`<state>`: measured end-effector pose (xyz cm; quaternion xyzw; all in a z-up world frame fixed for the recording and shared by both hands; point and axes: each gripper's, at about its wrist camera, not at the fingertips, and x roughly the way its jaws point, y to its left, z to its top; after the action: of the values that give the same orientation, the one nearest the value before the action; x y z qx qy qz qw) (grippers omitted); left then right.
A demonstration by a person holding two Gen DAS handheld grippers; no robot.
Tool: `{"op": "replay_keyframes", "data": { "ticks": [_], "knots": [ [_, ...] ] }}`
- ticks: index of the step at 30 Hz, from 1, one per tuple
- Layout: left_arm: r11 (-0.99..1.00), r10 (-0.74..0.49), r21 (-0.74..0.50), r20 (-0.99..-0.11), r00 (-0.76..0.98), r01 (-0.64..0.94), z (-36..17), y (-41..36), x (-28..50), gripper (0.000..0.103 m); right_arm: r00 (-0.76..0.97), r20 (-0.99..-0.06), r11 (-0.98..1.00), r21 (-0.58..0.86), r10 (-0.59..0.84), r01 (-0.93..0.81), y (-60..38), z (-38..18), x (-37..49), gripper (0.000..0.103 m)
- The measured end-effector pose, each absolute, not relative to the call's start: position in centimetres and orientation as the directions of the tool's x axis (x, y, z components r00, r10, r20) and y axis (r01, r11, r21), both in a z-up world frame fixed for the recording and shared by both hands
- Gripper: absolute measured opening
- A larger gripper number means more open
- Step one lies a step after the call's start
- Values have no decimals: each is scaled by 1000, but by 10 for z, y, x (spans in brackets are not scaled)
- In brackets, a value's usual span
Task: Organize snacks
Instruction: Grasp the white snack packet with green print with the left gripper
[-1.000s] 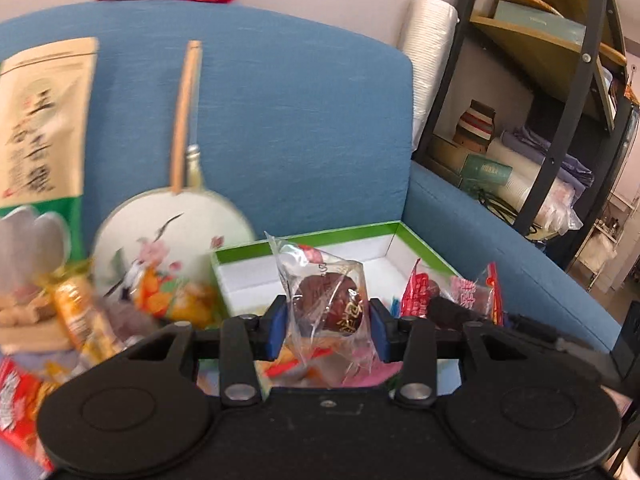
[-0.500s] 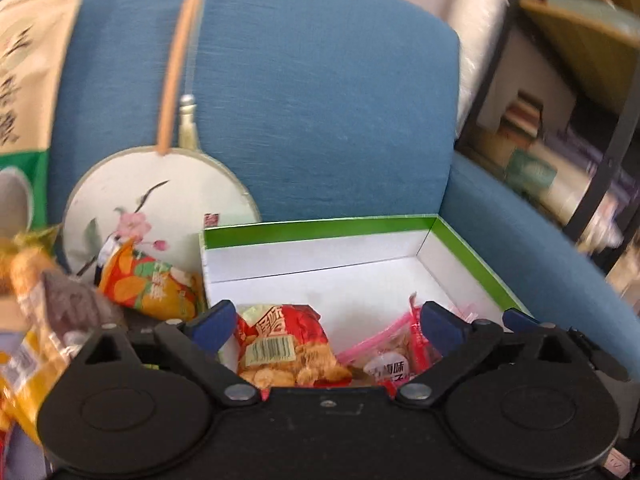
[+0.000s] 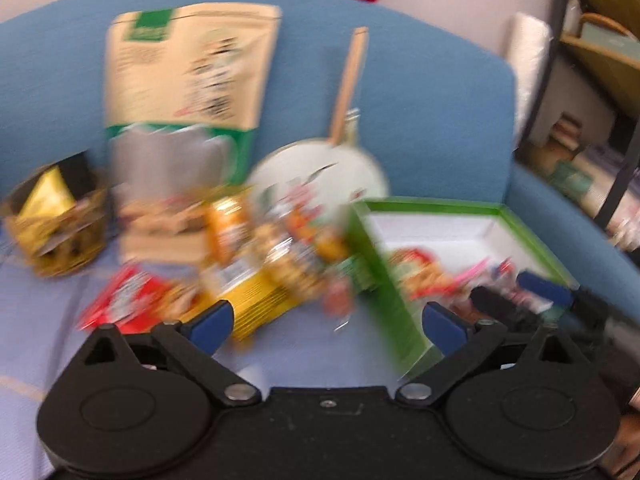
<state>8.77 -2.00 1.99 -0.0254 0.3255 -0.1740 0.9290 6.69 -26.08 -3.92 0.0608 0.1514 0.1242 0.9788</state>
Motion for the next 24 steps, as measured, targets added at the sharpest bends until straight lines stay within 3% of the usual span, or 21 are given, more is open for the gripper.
{"op": "replay_keyframes", "data": {
  "ticks": [9,13,18,24],
  "knots": [
    [972,-231,-131,-660,715,193,-8,49,62,103,819,-348,888,245,456,-390,-209,-49,61,103],
    [957,-288,-208,-667,687,200,-14,63,73,103,739,-404,842,288,539,-457,-175,-65,68,103],
    [899,-426,-391,-678,599,197,-33,84,98,103,643,-462,791,381,611,-478,-144,-86,82,103],
    [904,-423,-369,-704,570,214,-45,89,105,103,604,-485,773,442,632,-455,-132,-95,87,103]
  ]
}}
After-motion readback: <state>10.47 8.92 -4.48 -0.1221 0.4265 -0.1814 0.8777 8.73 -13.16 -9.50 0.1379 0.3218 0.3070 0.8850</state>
